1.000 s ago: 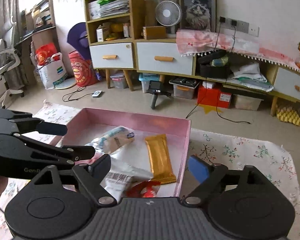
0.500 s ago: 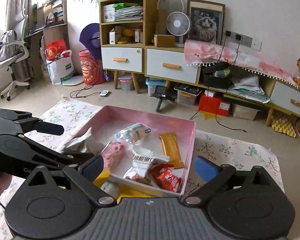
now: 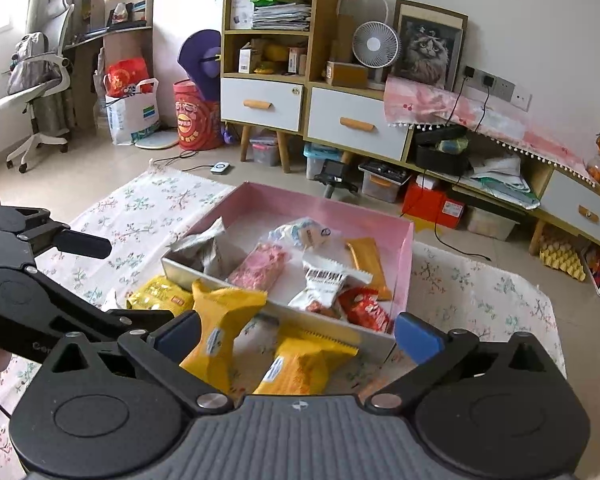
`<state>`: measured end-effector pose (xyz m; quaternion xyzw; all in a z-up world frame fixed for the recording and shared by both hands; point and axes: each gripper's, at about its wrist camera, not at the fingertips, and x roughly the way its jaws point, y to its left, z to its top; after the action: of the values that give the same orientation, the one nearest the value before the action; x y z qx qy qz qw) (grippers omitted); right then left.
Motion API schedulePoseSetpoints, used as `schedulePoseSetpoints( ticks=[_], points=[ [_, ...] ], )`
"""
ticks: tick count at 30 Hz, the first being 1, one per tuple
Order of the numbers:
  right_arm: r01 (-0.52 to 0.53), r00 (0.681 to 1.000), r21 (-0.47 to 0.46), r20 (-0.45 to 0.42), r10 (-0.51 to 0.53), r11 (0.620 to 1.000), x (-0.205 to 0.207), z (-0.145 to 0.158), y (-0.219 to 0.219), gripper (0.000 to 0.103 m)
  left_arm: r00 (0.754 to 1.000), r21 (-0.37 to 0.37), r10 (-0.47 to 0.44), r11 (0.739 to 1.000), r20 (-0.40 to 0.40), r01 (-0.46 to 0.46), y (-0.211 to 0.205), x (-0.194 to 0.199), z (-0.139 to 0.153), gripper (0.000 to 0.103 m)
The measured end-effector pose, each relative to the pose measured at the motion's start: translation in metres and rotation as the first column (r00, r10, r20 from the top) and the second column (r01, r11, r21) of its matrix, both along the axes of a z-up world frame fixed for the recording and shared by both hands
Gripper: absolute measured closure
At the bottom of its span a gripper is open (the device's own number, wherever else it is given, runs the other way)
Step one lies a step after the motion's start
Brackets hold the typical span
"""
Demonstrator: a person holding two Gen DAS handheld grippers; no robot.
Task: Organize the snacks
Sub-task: 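Move both open tools back to the yellow pastry bags beside the box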
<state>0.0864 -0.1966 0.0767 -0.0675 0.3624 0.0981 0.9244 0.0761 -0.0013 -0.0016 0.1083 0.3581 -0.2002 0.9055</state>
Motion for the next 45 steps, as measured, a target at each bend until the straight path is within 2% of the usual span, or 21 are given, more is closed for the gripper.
schedulePoseSetpoints(
  ticks=[4,14,19,24,30,35,39,45],
  points=[
    [-0.026,0.999,-0.008,-0.022,0.026,1.000,-0.011,-0.012,0.008,0.017,0.999,0.038,-0.033,0.999,0.020,0.033,0.003,-0.011,-0.006,0.005],
    [-0.138,0.990,-0.124,-0.053,0.133,0.983,-0.038,-0.044,0.016,0.017,0.997,0.055,-0.078,0.996,0.029,0.077,0.033,-0.024,-0.033,0.005],
    [-0.151,0.987,-0.107,-0.079,0.143,0.983,-0.048,-0.057,0.011,0.017,0.996,0.049,-0.084,0.995,0.028,0.083,0.047,-0.024,-0.046,0.005],
    [-0.122,0.990,-0.066,-0.074,0.117,0.990,-0.048,-0.060,0.004,0.017,0.996,0.044,-0.088,0.995,0.022,0.087,0.053,-0.018,-0.056,0.005],
    [-0.075,0.996,-0.034,-0.057,0.073,0.997,-0.040,-0.059,0.000,0.017,0.997,0.004,-0.071,0.997,0.033,0.071,0.054,-0.006,-0.055,0.005],
    [-0.056,0.997,-0.025,-0.053,0.055,0.998,-0.031,-0.059,0.000,0.017,0.998,-0.078,-0.064,0.995,0.029,0.066,0.047,0.002,-0.043,0.006],
    [-0.045,0.997,-0.008,-0.061,0.044,0.999,-0.022,-0.060,0.001,0.018,0.998,-0.139,-0.066,0.988,-0.007,0.065,0.035,0.008,-0.036,0.007],
    [-0.016,0.996,-0.003,-0.086,0.016,1.000,-0.010,-0.065,0.001,0.028,0.996,-0.190,-0.079,0.979,-0.045,0.069,0.014,0.015,-0.032,0.010]
  ],
)
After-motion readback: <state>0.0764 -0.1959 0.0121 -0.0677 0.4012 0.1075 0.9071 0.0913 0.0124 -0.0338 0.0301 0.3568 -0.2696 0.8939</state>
